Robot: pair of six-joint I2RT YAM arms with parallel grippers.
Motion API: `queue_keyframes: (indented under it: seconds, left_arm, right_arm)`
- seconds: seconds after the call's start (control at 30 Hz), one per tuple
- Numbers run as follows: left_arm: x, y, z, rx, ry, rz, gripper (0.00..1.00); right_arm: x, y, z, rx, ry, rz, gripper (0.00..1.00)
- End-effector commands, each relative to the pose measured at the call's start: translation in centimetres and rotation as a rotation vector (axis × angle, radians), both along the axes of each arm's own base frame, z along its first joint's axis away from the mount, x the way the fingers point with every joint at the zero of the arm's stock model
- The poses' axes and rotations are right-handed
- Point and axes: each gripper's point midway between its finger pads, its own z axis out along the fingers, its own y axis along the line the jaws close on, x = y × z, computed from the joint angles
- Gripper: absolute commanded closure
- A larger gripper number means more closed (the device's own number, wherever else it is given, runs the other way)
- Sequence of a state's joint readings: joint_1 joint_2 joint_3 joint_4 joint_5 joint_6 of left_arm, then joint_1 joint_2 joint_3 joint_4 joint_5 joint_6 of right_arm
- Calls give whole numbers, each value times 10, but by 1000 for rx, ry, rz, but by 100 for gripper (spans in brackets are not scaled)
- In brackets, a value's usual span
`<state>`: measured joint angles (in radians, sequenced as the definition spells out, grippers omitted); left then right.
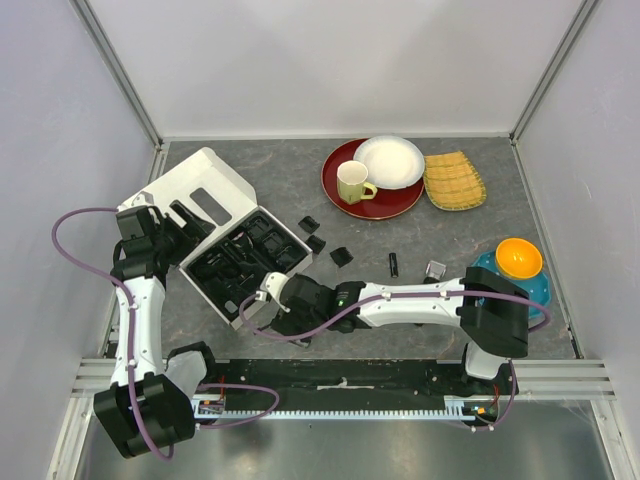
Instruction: Sort the hair-cutting tools
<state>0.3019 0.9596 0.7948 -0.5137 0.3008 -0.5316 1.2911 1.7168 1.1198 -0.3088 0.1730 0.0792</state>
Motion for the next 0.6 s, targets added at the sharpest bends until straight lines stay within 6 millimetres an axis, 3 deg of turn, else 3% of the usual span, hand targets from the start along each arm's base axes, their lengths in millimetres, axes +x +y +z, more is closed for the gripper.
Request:
queue_keyframes:
  seconds: [0.0, 0.23, 0.57]
  left_arm:
    - [7, -3, 8, -16, -42, -22, 9]
    - [7, -3, 7, -18, -40, -22, 9]
    - [7, -2, 7, -15, -38, -22, 9]
  right_arm:
    - [-7, 6, -9, -20, 22, 77, 6]
    - [-23, 11, -25, -37, 98, 152, 6]
    - [-11, 18, -43, -66, 92, 126, 7]
